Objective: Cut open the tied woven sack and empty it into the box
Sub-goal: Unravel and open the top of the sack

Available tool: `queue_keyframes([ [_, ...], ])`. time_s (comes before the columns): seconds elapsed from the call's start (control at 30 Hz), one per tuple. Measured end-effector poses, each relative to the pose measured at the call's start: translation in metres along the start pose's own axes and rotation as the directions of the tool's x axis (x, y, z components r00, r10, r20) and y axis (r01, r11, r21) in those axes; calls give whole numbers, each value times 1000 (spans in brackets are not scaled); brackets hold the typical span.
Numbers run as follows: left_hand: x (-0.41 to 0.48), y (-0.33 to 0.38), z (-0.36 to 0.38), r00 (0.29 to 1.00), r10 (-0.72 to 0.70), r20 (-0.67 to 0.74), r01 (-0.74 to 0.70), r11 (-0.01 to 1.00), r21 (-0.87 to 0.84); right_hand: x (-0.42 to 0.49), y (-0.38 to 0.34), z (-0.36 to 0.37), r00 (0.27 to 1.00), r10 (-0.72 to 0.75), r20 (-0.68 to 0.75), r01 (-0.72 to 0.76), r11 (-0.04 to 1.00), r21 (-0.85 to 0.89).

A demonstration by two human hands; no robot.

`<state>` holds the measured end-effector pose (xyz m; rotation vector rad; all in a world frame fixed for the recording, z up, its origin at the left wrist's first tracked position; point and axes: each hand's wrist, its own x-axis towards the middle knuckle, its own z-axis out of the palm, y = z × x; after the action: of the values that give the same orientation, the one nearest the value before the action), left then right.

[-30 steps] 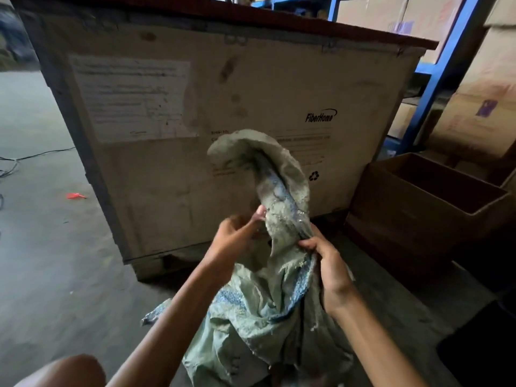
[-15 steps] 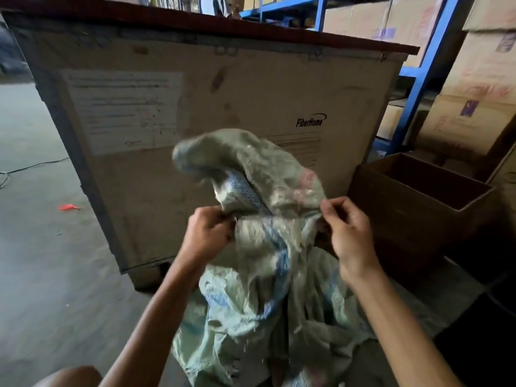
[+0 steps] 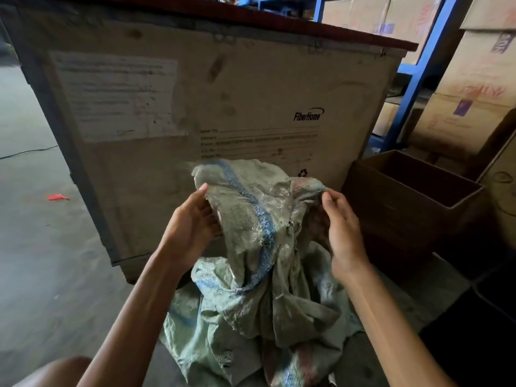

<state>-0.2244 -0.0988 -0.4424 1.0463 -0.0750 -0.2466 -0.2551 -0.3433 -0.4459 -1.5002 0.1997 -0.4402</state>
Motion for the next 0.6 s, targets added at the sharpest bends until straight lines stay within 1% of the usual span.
queue_keyframes([
  [0.03,-5,-2,9,997,-24,71,24,1000,3,-4,1,5,995,50,85,-48,998,-28],
  [0.07,-8,-7,18,995,-15,99,6,996,93,-9,3,12,984,87,156,-78,995,-60],
  [0.1,-8,-17,25,995,31,97,-53,973,225,-13,5,19,975,88,204,-74,995,-74],
  [0.13,-7,-27,32,992,104,68,-121,927,355,-17,7,26,973,60,222,-45,996,-75],
  [0.17,-5,-36,35,981,193,23,-183,880,438,-19,12,30,978,13,207,3,997,-77],
  [0.2,-2,-43,36,964,263,-23,-222,853,473,-20,17,33,985,-32,170,49,994,-98],
  [0.23,1,-46,34,951,302,-64,-236,845,480,-19,21,33,990,-65,127,82,988,-134],
  [0.3,6,-46,27,942,322,-100,-240,848,472,-15,24,31,988,-142,58,152,956,-250],
  [0.37,9,-45,22,937,333,-106,-234,822,519,-7,27,27,979,-202,16,197,926,-322],
  [0.43,9,-47,24,918,376,-127,-238,778,581,0,32,25,981,-178,-73,151,948,-280],
  [0.5,8,-52,26,912,391,-124,-238,752,615,4,39,24,978,-91,-185,57,982,-181],
  [0.53,9,-54,27,916,381,-126,-228,753,618,5,40,26,973,-71,-217,35,986,-164],
  [0.6,11,-55,25,926,358,-121,-223,778,588,5,41,28,969,-80,-235,36,982,-184],
])
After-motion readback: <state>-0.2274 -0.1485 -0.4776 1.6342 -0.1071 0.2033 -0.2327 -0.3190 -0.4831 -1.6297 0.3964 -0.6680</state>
